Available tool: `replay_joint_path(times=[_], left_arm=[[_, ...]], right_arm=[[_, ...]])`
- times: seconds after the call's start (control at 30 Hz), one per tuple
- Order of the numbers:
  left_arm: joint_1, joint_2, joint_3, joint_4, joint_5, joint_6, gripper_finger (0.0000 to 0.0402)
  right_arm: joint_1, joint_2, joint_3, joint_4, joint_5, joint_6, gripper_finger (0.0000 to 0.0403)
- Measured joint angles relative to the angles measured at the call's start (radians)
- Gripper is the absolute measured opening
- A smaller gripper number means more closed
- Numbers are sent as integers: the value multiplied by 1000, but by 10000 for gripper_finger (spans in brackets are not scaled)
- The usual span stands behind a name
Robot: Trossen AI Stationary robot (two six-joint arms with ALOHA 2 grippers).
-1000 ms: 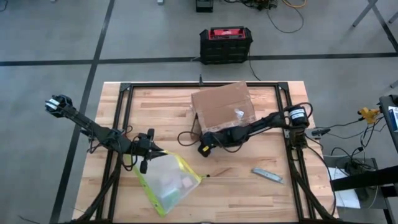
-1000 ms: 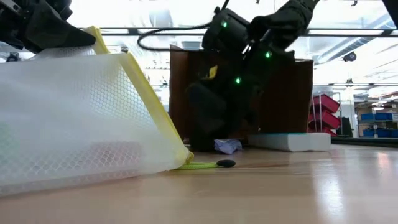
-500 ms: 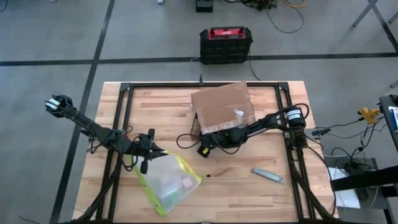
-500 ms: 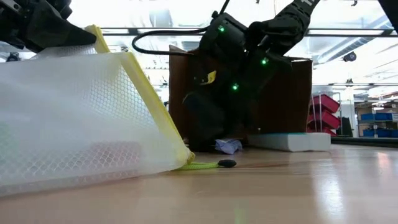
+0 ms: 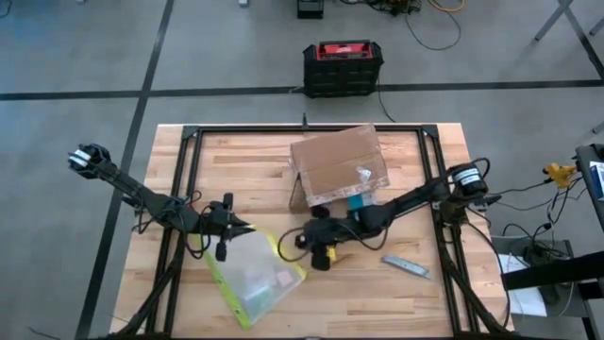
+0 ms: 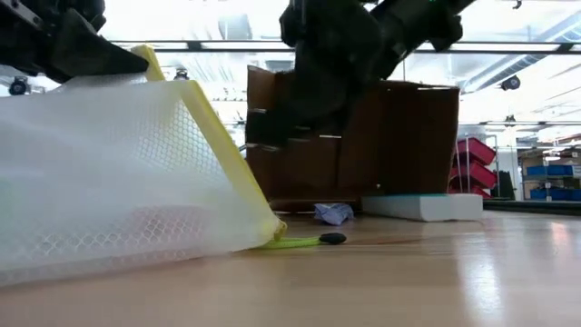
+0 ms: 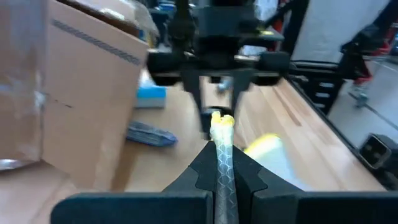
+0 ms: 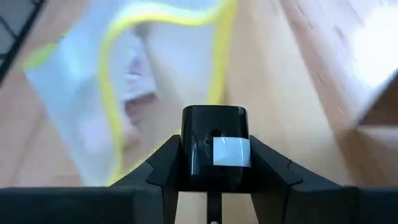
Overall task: Unpack boxes
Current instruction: Put the black charger adapter into the transparent zip bag
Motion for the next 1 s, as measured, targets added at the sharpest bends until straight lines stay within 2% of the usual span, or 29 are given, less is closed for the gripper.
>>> replay_joint_path(times=[0.1, 0.23, 0.33, 0.47, 0.63, 0.87, 1.0], left_arm=[[10, 0, 0, 50, -4, 47, 0], [42, 0, 0, 56, -39, 62, 0], [78, 19, 0, 56, -111, 60, 0], [116, 58, -1, 87, -118, 60, 0], [145, 102, -1, 128, -119, 85, 0], [181, 159, -1, 139, -127, 87, 0], [201, 186, -1, 145, -126, 91, 0]], right_arm=[[-4, 56, 27, 89, -3, -29, 122], [-3, 146, 141, 134, -101, -122, 122], [0, 231, 246, 114, -150, -170, 122], [-7, 350, 385, 32, -165, -241, 122], [-14, 461, 540, 11, -168, -273, 125], [-18, 484, 667, -153, -132, -360, 226], [-22, 475, 689, -268, -99, -404, 260]])
